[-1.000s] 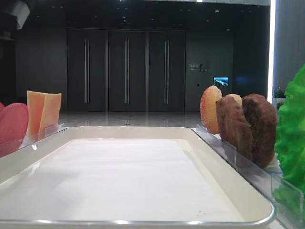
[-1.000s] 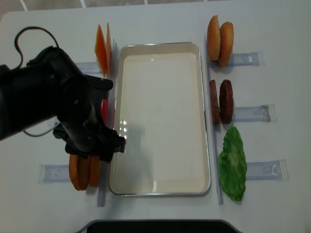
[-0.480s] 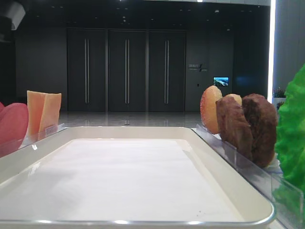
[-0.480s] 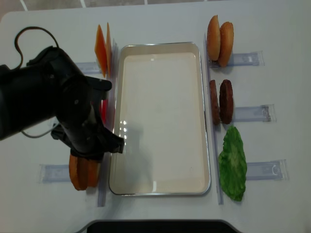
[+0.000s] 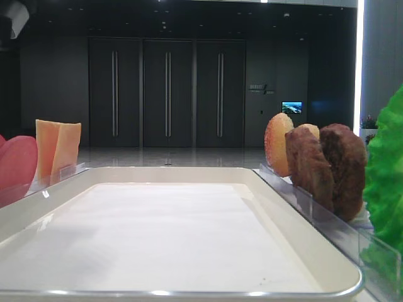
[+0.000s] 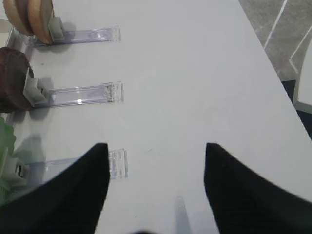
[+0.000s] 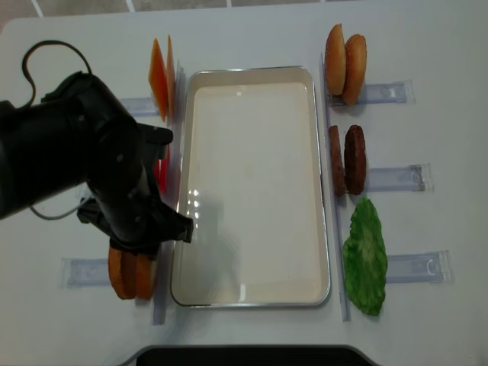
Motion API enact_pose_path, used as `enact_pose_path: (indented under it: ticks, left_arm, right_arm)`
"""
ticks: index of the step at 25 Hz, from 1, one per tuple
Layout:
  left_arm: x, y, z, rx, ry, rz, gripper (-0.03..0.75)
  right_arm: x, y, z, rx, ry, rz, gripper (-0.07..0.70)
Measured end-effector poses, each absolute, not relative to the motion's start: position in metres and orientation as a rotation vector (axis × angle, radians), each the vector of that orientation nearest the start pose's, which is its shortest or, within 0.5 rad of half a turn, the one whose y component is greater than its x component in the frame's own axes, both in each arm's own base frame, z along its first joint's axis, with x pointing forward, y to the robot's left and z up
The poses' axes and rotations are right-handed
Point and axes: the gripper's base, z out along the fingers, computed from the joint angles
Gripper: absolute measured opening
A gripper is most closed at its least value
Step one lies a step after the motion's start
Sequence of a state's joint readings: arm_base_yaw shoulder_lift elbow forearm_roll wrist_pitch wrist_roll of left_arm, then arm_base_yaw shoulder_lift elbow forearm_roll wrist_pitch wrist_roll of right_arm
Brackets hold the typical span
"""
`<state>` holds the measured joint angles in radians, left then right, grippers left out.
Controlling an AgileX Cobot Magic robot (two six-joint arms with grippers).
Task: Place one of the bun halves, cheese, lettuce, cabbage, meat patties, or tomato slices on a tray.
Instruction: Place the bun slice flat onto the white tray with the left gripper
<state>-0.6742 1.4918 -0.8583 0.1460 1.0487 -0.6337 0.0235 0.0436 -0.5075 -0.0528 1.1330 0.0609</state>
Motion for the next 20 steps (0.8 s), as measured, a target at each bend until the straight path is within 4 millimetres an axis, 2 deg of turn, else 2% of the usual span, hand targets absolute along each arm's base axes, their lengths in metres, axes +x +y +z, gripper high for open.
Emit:
enact_pose_path:
  ticks: [8, 14, 20]
  left_arm:
    - [0.203, -0.149, 0.233, 0.178, 3.085, 0.154, 0.144]
    - [0.212, -0.16, 0.26, 0.219, 3.038, 0.047, 0.141]
    - [0.204, -0.151, 0.281, 0.248, 2.962, 0.013, 0.141]
  right_arm:
    - [-0.002, -0.004, 0.274, 0.044, 2.151, -0.015, 0.41]
    - [-0.002, -0.004, 0.274, 0.044, 2.151, -0.015, 0.41]
    - [-0.002, -0.004, 0.274, 0.044, 2.151, -0.015, 0.41]
